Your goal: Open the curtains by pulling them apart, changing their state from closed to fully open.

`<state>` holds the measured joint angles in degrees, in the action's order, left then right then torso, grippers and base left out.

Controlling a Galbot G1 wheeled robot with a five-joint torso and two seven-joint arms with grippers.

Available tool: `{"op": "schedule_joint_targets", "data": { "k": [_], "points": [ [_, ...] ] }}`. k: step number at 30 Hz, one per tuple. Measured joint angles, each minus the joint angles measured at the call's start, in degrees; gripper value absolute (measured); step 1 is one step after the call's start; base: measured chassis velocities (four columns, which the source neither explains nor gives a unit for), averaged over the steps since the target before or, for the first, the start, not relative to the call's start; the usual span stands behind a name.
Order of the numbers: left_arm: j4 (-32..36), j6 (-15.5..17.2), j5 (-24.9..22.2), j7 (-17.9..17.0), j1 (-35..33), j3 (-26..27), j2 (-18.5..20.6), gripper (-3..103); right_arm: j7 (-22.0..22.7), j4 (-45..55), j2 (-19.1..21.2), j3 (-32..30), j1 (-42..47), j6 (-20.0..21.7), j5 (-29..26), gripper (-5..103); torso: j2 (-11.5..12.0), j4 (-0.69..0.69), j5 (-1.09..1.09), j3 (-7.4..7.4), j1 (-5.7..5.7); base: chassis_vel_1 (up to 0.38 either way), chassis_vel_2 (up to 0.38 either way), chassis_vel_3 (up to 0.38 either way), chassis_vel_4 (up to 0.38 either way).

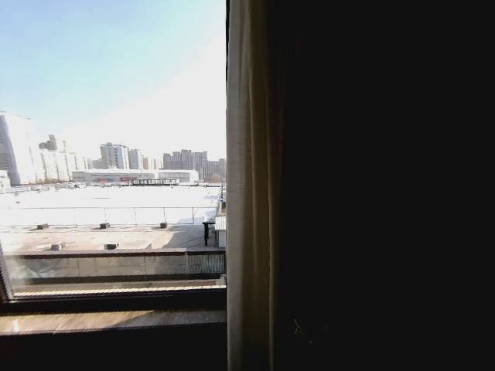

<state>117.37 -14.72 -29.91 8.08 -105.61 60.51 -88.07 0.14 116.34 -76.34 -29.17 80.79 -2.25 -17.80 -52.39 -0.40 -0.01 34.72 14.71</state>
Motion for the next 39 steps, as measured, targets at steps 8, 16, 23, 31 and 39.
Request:
{"op": "schedule_joint_targets", "data": {
  "k": [8, 16, 23, 31, 39],
  "points": [
    [-0.2, 0.1, 0.0, 0.0, 0.1, 0.0, 0.2, 100, 0.0, -0.3, -0.4, -0.1, -0.1, -0.2, 1.1, 100, 0.0, 0.00, 0.00, 0.00, 0.00, 0.000, 0.000, 0.000, 0.000],
    [-0.2, 0.1, 0.1, 0.0, 0.1, -0.1, 0.3, 100, -0.1, -0.5, -0.5, 0.3, -0.3, -0.2, 2.4, 100, 0.0, 0.00, 0.00, 0.00, 0.00, 0.000, 0.000, 0.000, 0.000],
    [0.3, 0.2, 0.1, -0.1, 0.1, 0.0, 0.2, 100, -1.0, -0.7, -0.7, 0.4, -0.4, -0.4, 3.8, 100, 0.0, 0.00, 0.01, 0.00, 0.00, 0.007, 0.011, -0.006, -0.011],
    [0.0, 0.2, 0.4, -0.1, 0.0, -0.1, 0.0, 100, -1.8, -1.0, -1.5, 0.4, 0.4, -1.1, 4.7, 100, 0.0, 0.00, 0.01, 0.00, 0.00, 0.110, 0.118, -0.106, -0.115],
    [-0.5, 0.1, 0.8, -0.1, 0.2, -0.7, -0.4, 100, -1.8, -1.5, -1.4, 0.4, 0.4, -1.3, 4.9, 100, 0.0, 0.00, -0.01, 0.00, 0.00, 0.212, 0.208, -0.215, -0.219]
  ]
}}
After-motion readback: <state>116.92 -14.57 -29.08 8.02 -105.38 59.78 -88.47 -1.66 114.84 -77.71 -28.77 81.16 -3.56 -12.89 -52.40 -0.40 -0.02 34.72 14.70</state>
